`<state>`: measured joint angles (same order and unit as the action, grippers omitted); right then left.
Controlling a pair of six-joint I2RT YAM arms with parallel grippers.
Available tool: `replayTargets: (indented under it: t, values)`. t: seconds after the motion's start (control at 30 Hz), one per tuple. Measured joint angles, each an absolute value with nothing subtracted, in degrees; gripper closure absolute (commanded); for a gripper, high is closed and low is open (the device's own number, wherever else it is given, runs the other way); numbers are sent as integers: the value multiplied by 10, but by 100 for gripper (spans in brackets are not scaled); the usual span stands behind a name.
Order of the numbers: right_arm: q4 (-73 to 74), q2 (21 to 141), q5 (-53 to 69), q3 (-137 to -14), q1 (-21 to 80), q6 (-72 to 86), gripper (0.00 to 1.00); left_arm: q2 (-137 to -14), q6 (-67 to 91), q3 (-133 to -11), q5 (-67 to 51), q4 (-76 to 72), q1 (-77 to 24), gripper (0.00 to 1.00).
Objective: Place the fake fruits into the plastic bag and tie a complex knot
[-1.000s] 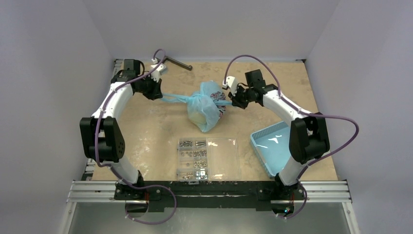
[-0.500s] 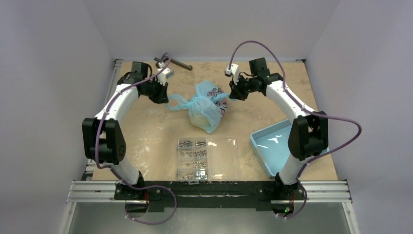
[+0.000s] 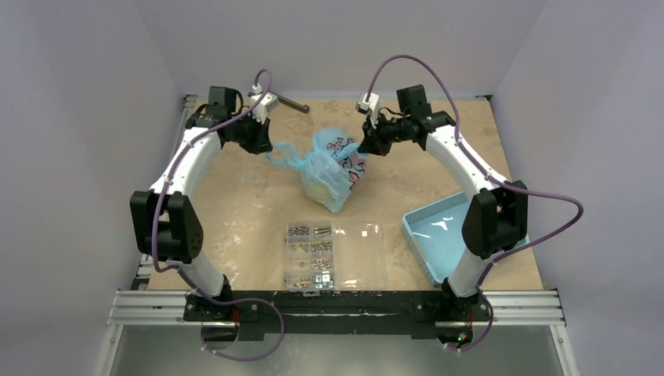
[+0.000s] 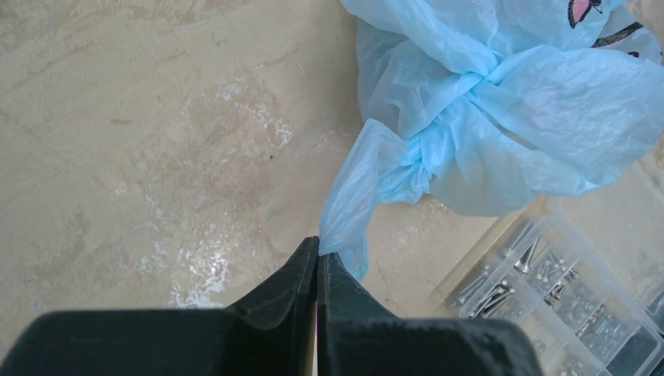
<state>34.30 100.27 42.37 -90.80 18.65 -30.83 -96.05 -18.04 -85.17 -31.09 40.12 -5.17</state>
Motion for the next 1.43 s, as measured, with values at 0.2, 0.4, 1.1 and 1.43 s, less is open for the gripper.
replayTargets:
  t: [0.2,0.4,1.1,1.43]
  values:
    - [401,1005,393,-864,175,-356,44,-973,-193,-859,-314,429,-50,47]
    - [425,1004,390,-870,157,-357,8,-977,-188,-892,-340,460,-49,1]
    - [314,1032,392,-986,-123,-125,1,-1054,-36,-1230,-286,609,126,0]
    - [312,1031,356,-849,-127,-122,1,-1040,-27,-1047,-238,610,128,0]
